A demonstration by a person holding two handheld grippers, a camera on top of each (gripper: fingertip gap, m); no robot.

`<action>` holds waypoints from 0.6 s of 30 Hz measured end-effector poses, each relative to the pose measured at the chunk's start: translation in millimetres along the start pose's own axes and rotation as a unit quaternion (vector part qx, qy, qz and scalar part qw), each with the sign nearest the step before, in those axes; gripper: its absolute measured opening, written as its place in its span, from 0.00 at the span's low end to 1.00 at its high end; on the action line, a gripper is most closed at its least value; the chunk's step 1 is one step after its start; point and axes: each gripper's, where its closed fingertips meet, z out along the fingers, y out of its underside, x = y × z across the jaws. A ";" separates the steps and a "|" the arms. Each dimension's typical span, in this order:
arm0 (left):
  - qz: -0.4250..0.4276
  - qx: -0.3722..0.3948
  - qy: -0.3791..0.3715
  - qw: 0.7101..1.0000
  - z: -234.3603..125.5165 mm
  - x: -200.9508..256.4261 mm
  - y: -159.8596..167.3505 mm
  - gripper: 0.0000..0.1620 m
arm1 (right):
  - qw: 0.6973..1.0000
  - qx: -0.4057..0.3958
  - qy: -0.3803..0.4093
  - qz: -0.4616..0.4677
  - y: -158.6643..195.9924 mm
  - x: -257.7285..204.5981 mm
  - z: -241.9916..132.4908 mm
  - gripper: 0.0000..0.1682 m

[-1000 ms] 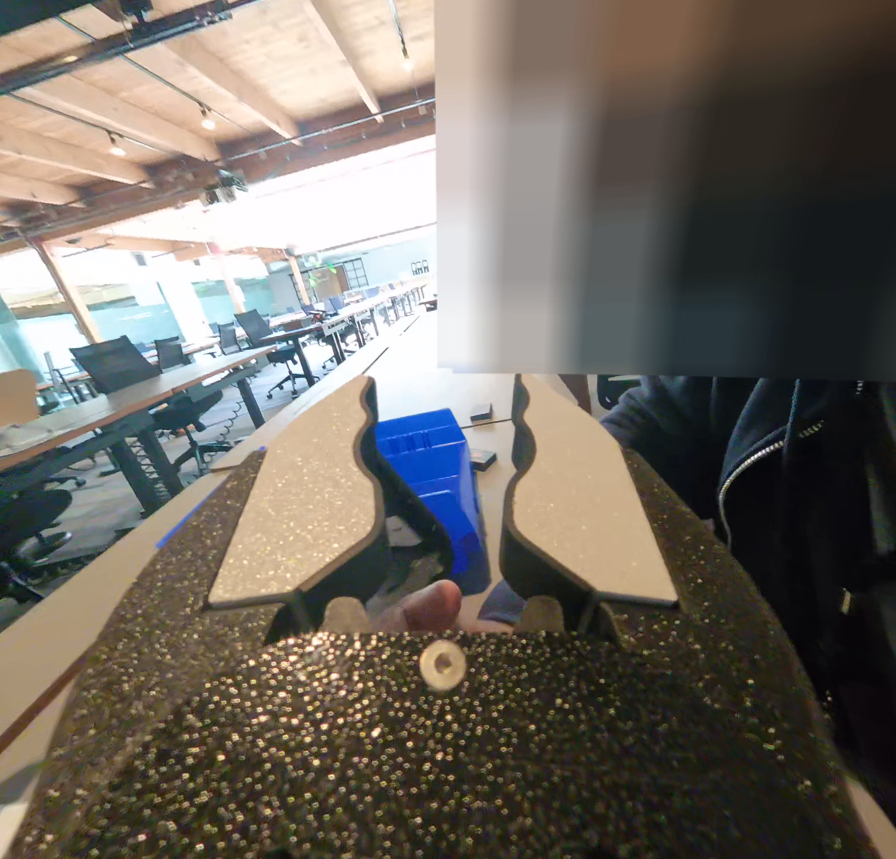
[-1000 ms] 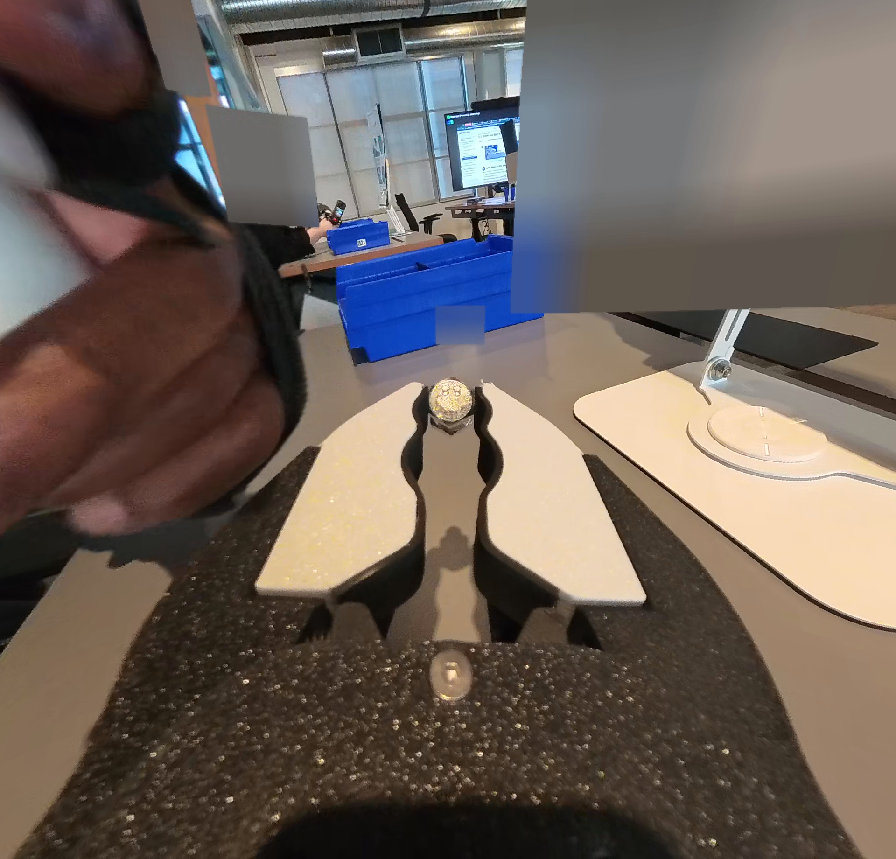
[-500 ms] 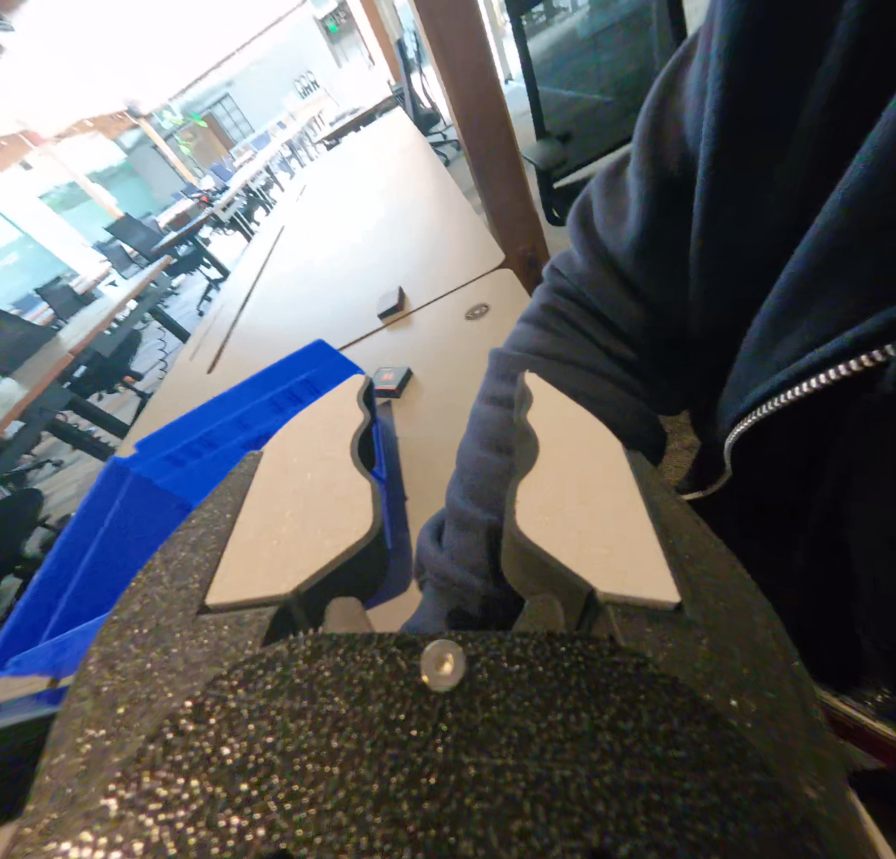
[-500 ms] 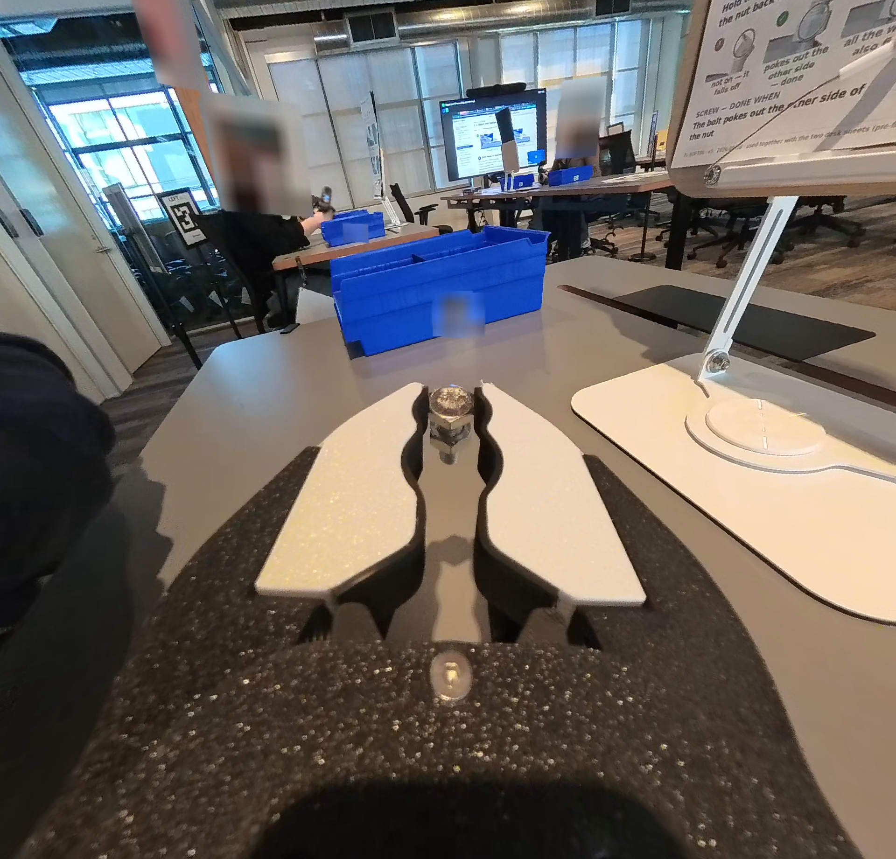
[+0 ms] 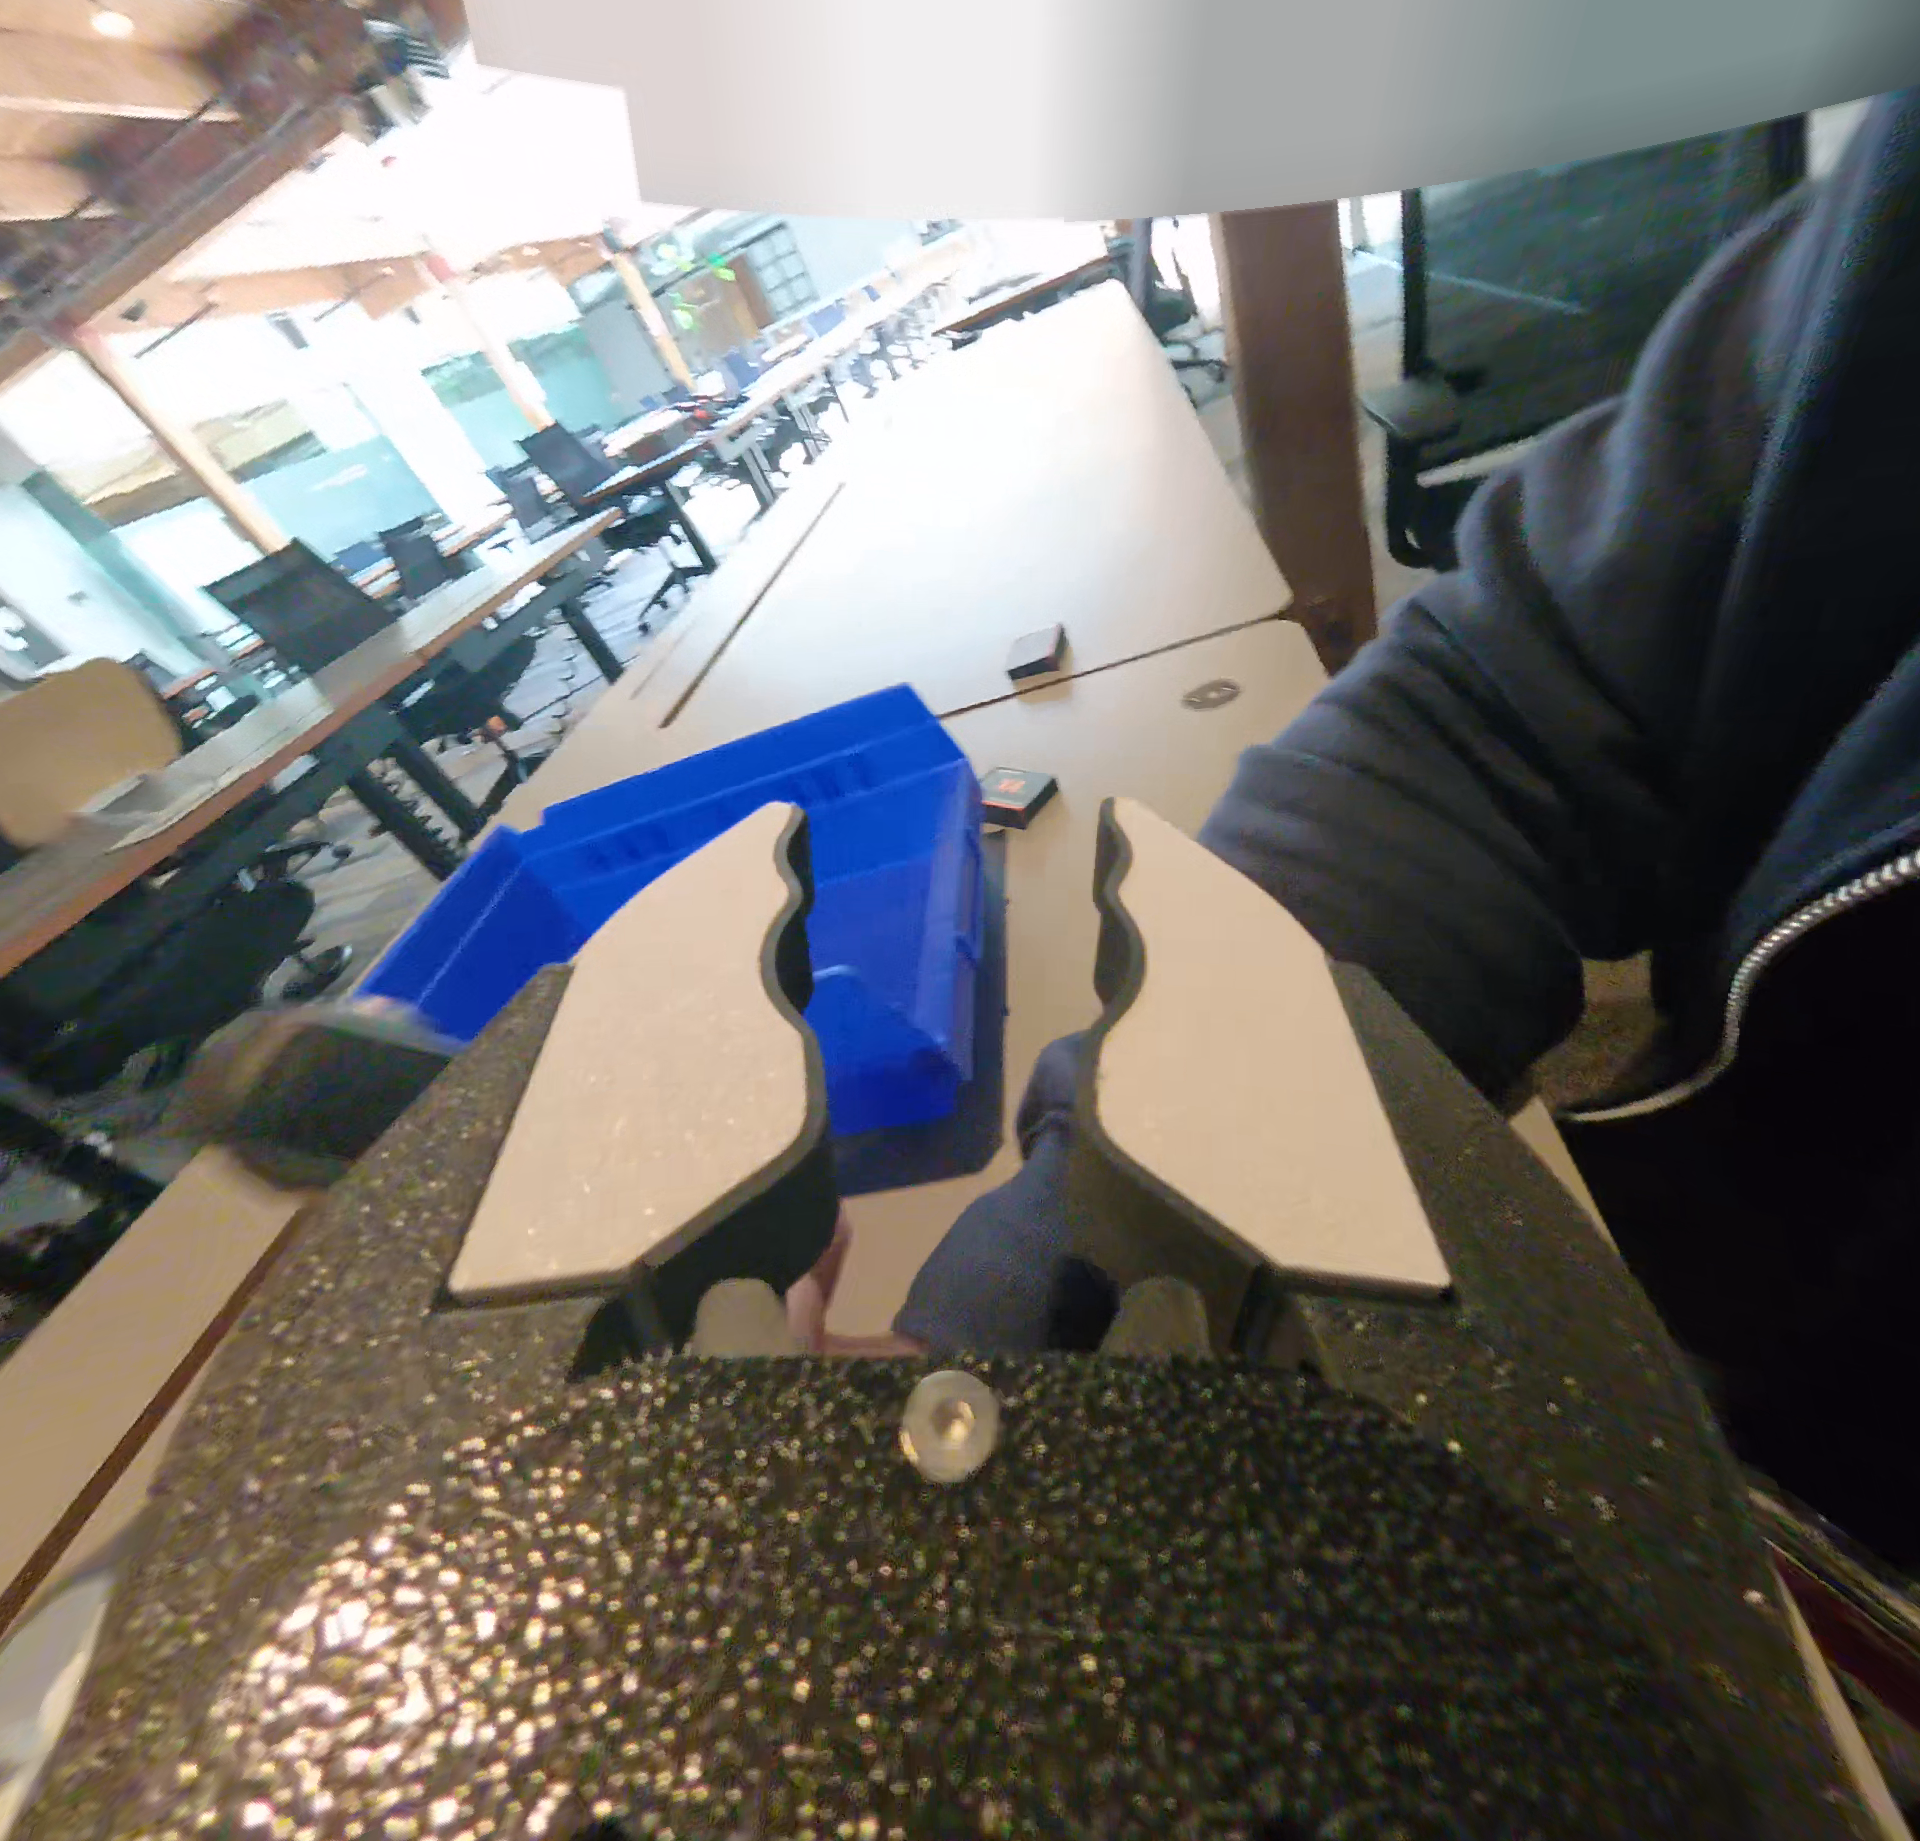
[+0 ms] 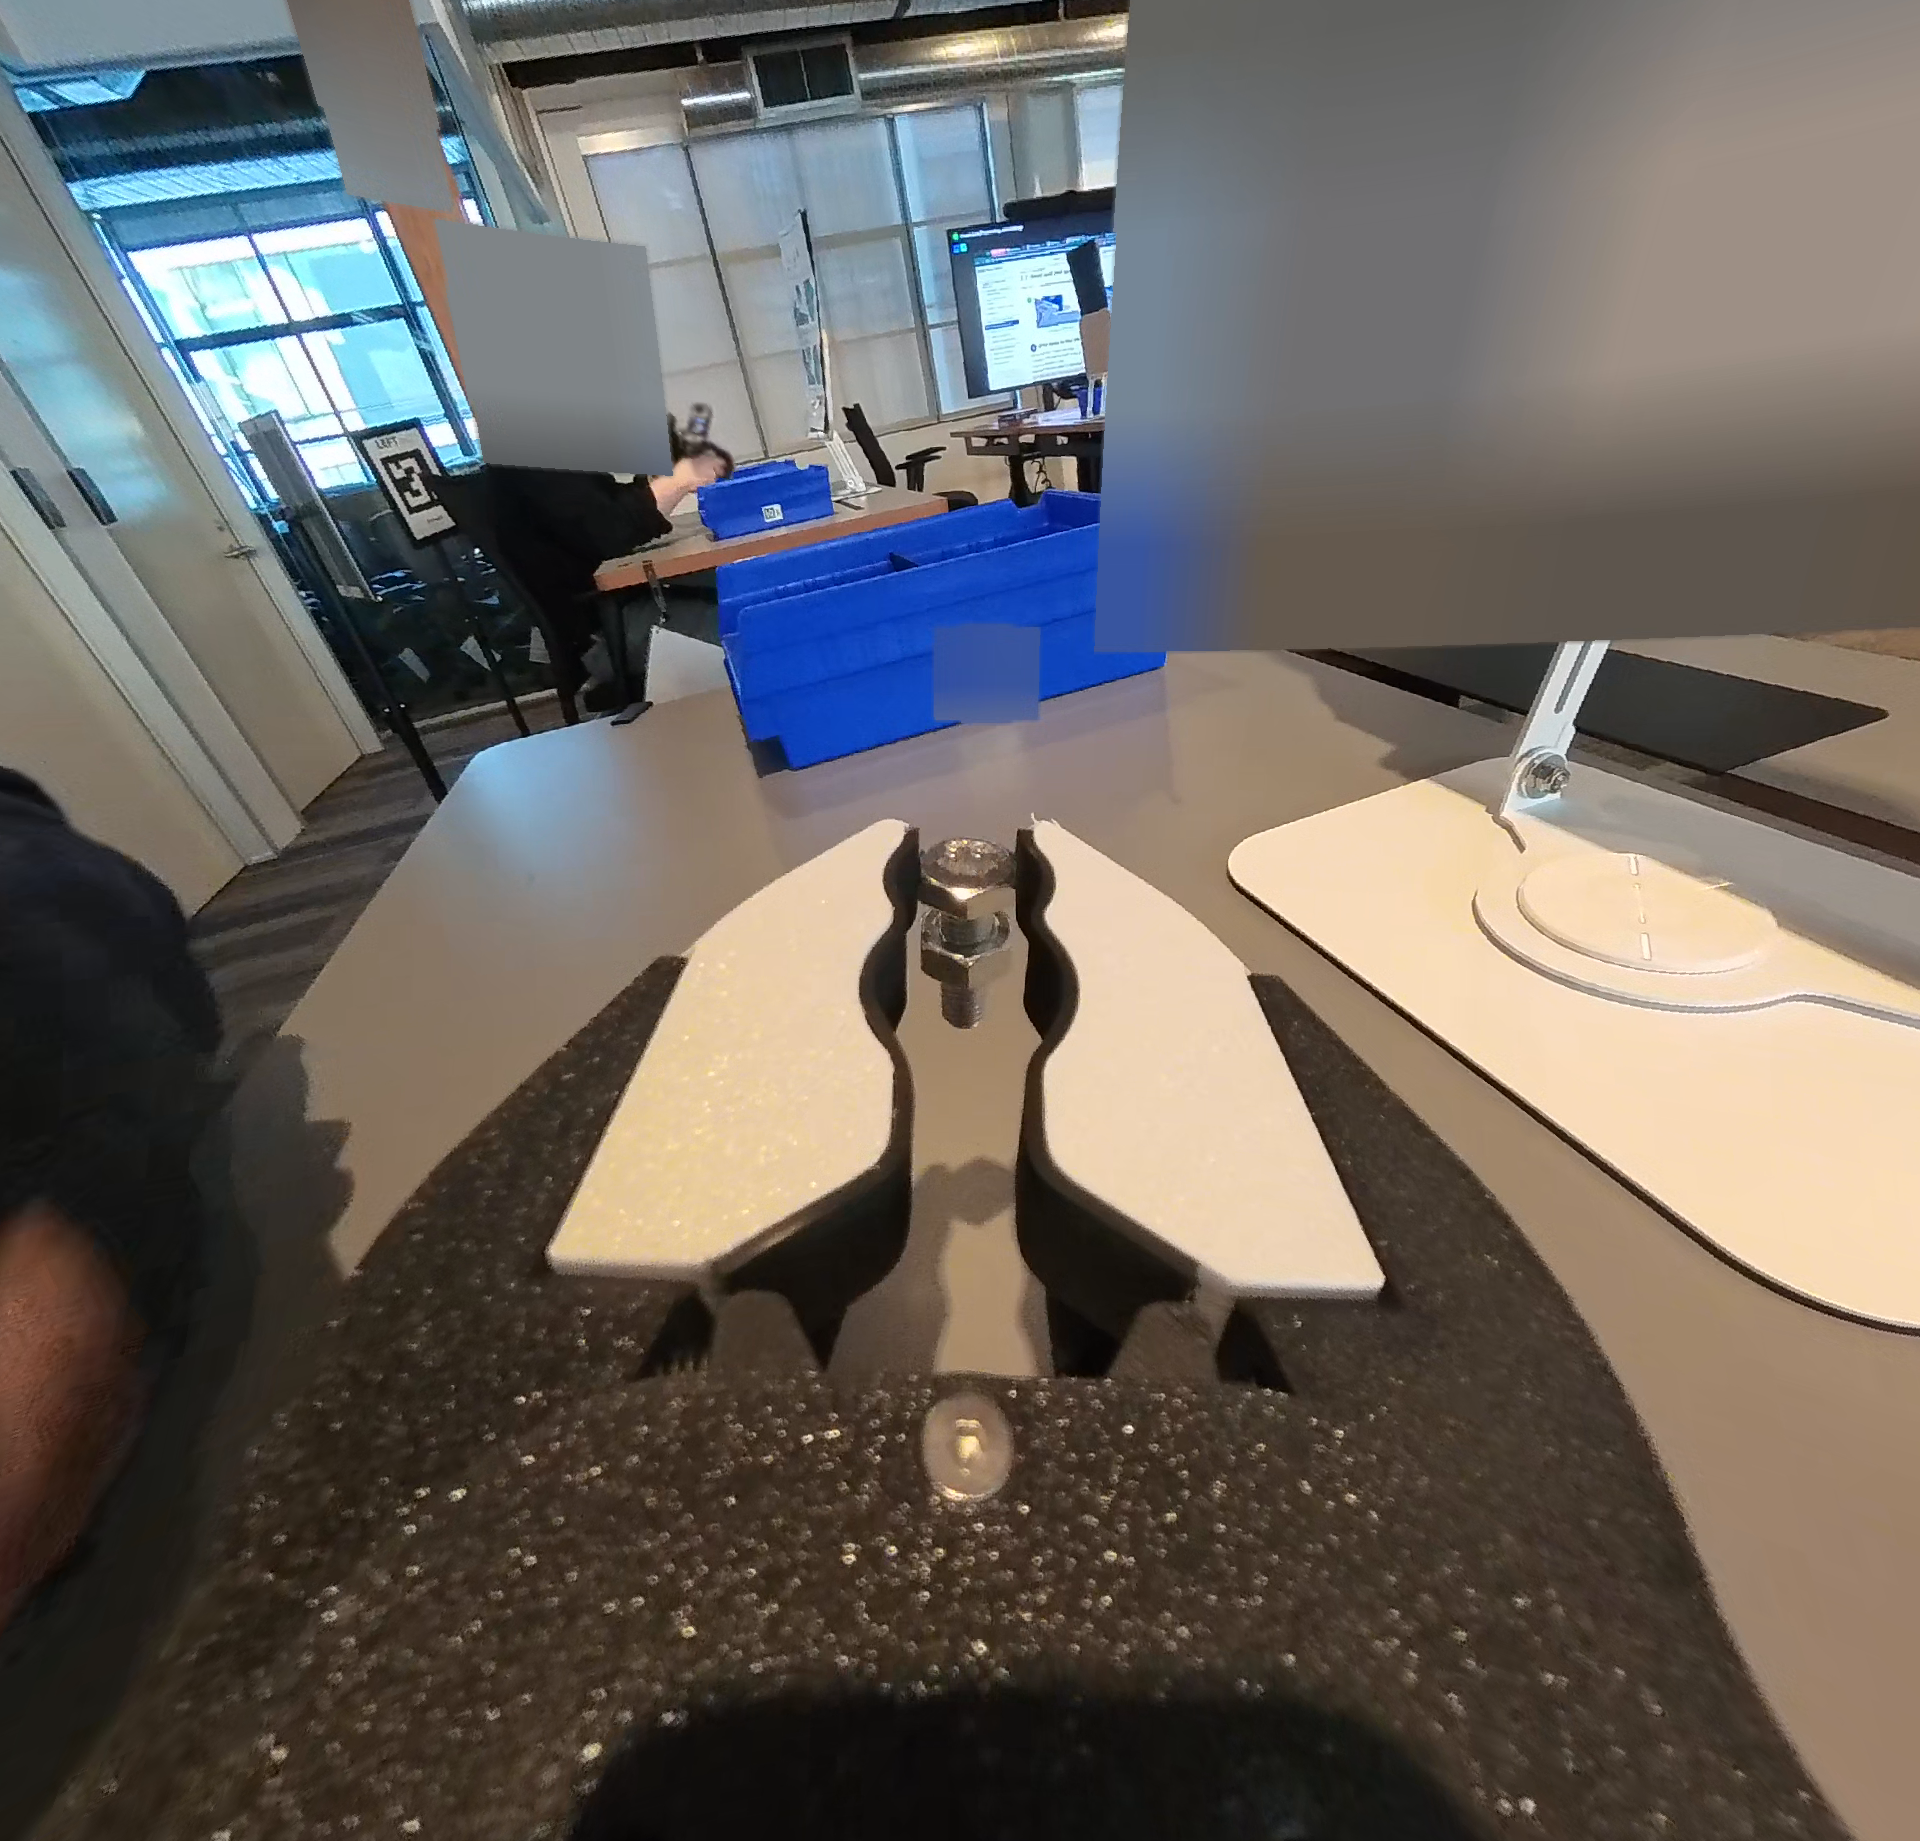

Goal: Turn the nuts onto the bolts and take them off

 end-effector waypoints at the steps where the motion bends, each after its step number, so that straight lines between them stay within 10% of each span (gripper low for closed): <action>1: -0.014 0.003 -0.014 1.000 -9.5 -9.8 -1.0 0.31 | 1.000 -0.001 -0.001 0.000 0.2 0.0 0.1 0.10; 9: -0.071 0.094 -0.034 0.993 -68.6 -70.4 -39.5 0.32 | 1.000 -0.006 -0.009 -0.003 1.6 -3.2 1.6 0.10; 18: -0.117 0.111 0.003 0.987 -58.4 -87.6 -37.4 0.33 | 1.000 -0.006 -0.011 -0.001 1.7 -3.4 1.4 0.10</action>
